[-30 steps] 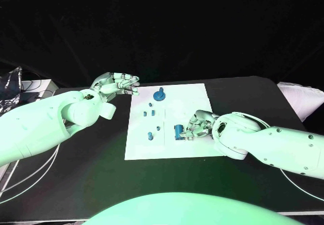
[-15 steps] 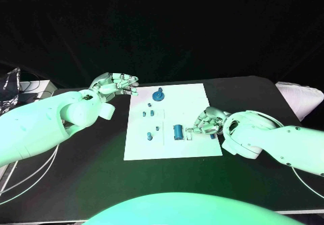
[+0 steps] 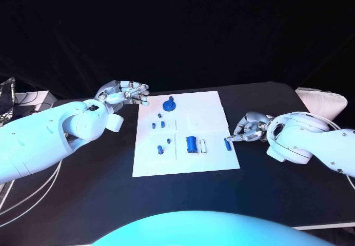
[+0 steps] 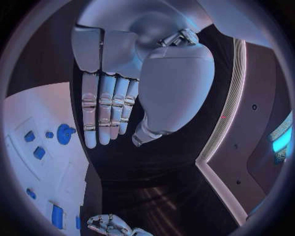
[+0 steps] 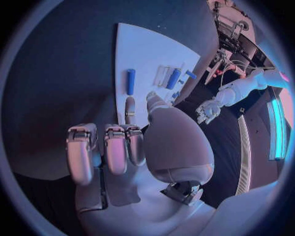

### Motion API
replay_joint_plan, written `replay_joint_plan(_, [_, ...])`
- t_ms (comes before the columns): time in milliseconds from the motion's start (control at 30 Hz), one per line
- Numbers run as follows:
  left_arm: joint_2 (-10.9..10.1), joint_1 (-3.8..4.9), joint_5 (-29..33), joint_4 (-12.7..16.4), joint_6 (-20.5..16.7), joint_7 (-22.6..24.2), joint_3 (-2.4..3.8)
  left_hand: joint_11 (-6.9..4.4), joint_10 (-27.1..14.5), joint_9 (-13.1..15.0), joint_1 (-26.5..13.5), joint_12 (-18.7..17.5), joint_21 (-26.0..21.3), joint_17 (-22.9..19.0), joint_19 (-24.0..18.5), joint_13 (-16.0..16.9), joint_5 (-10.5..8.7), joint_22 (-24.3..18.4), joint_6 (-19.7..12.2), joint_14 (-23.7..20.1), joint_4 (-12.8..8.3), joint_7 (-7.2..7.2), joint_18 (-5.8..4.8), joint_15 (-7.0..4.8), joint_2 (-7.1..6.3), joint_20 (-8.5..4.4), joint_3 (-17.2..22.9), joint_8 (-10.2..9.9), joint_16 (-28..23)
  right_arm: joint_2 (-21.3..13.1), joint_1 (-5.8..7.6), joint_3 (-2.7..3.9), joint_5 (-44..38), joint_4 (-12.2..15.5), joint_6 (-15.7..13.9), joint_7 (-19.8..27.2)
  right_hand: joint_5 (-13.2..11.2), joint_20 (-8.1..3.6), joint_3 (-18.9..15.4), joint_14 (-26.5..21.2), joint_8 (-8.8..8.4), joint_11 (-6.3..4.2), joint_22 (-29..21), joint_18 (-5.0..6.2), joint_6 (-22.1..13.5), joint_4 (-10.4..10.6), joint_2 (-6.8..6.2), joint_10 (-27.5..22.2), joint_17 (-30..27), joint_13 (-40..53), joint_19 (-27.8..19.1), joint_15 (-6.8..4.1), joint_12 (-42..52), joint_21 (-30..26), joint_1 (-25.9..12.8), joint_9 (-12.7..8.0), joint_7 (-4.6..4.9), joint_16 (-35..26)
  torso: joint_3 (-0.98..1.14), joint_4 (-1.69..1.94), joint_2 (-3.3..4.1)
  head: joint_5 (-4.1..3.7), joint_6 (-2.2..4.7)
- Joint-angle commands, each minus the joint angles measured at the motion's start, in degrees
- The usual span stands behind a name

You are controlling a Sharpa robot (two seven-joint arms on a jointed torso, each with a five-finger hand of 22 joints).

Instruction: Assemble the parts on the task board

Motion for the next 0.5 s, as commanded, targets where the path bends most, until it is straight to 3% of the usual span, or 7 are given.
replay_joint_plan(33, [0.19,-0.04,-0.06,0.05,1.08,0.24,0.04,0.13,0.41,-0.07,0.29,-0.35,-0.35,0.05,0.35,-0.09,0.05,-0.08,0.06,-0.06,0.28,0.11,0.2,0.15,0.45,0.13,-0.04,-0.36,-0.2,-0.45,0.05,-0.03,-5.0,-0.46,4.7,-1.31,-0.28,0.52,-0.11,5.99,0.0,0.1,15.06,-0.81,0.51,0.19,-0.54,5.99,15.08,15.1,6.0,0.18,0.27,0.34,-0.47,0.08,-0.08,0.37,0.01,-0.17,-0.1,-0.77,0.01])
replay_joint_plan(133, [0.21,-0.04,-0.06,0.02,1.07,0.23,0.04,0.13,0.41,-0.07,0.29,-0.35,-0.35,0.05,0.35,-0.09,0.05,-0.08,0.06,-0.06,0.28,0.11,0.2,0.15,0.45,0.13,-0.04,-0.36,-0.2,-0.67,-0.06,-0.13,-5.94,-0.94,5.25,-1.57,-0.46,0.5,-0.22,5.99,0.0,0.07,15.06,-0.81,0.66,0.24,-0.61,5.99,15.08,15.1,6.0,0.17,0.27,0.34,-0.97,0.16,-0.12,0.37,0.03,-0.11,-0.03,-1.18,0.01])
replay_joint_plan(333, [0.19,-0.04,-0.06,-0.01,1.14,0.18,0.03,0.13,0.44,-0.08,0.26,-0.38,-0.38,0.09,0.36,-0.09,0.06,-0.11,0.07,-0.06,0.35,0.1,0.2,0.15,0.44,0.14,-0.08,-0.35,-0.23,0.04,-0.72,-0.28,-6.55,-0.94,5.09,-1.85,-0.54,0.45,-0.5,5.99,0.09,-0.04,15.06,-0.81,1.08,0.29,-0.73,5.99,15.08,15.1,6.0,0.09,0.27,0.34,-2.16,0.4,-0.26,0.37,0.09,-0.03,0.05,-1.13,0.01])
replay_joint_plan(500, [0.15,-0.05,-0.06,0.01,1.17,0.12,0.03,0.13,0.44,-0.08,0.26,-0.38,-0.38,0.09,0.36,-0.09,0.06,-0.11,0.07,-0.06,0.35,0.1,0.2,0.15,0.44,0.14,-0.08,-0.35,-0.23,0.91,-1.07,-0.32,-6.4,-0.58,4.35,-1.97,-0.7,0.38,-0.8,5.99,0.2,-0.15,15.06,-0.81,1.4,0.33,-0.86,5.99,15.08,15.1,6.0,0.0,0.27,0.34,-3.39,0.68,-0.4,0.37,0.0,0.14,0.07,-1.09,0.01])
